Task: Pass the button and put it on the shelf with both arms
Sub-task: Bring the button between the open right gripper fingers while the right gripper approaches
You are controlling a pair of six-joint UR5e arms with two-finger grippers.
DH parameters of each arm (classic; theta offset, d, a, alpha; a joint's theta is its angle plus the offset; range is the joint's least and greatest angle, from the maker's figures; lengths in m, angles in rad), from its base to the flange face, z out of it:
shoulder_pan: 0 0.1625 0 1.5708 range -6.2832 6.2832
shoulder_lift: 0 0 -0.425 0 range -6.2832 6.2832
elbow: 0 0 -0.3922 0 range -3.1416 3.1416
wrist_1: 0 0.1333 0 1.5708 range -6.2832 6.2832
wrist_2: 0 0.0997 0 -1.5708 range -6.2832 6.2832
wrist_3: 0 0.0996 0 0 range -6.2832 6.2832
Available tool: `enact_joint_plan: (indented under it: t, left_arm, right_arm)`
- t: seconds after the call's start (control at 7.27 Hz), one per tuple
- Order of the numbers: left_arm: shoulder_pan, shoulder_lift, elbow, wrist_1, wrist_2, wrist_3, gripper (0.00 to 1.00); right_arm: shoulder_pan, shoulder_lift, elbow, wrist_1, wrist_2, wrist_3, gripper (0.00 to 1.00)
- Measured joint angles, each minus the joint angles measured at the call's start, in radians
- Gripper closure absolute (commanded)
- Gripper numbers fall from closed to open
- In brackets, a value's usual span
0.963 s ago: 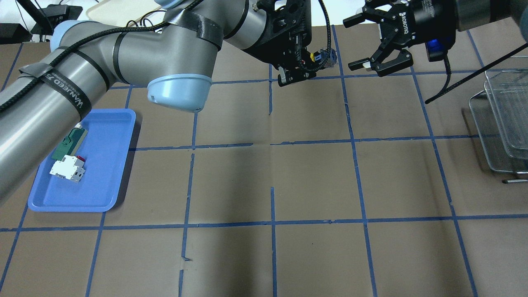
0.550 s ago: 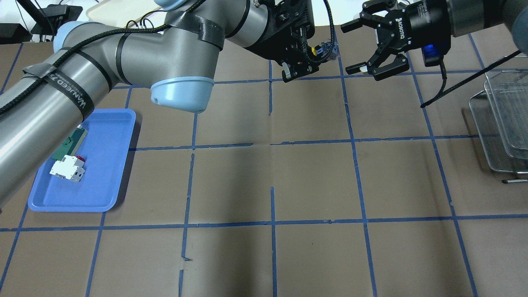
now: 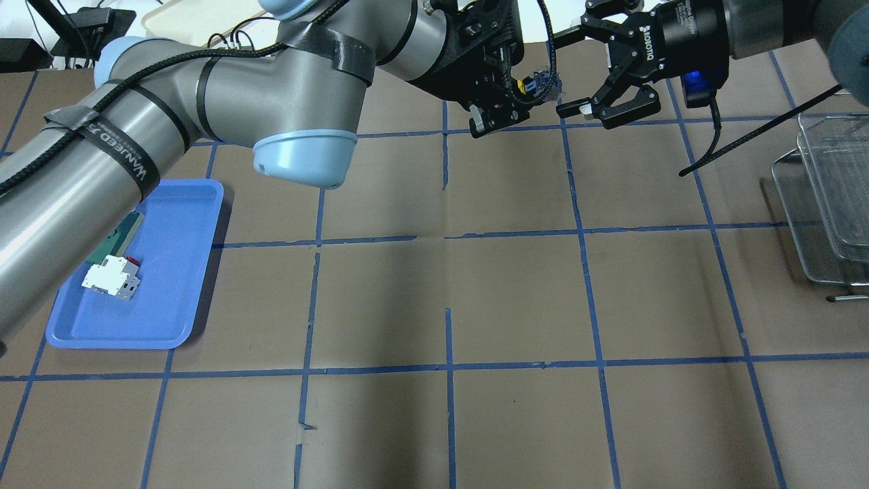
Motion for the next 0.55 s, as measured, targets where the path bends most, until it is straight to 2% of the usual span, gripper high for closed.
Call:
enact_joint_plan:
  t: [0.41, 0.55]
  left_arm:
    - [-0.001, 0.002, 0.000, 0.000, -0.001, 0.001, 1.00]
    - [-0.001, 0.003, -0.003, 0.000, -0.003, 0.002, 1.00]
  right_arm:
    - [0.008, 0.021, 0.001, -0.006, 0.001, 0.029, 0.01]
    - [0.008, 0.023, 0.001, -0.006, 0.001, 0.033, 0.06]
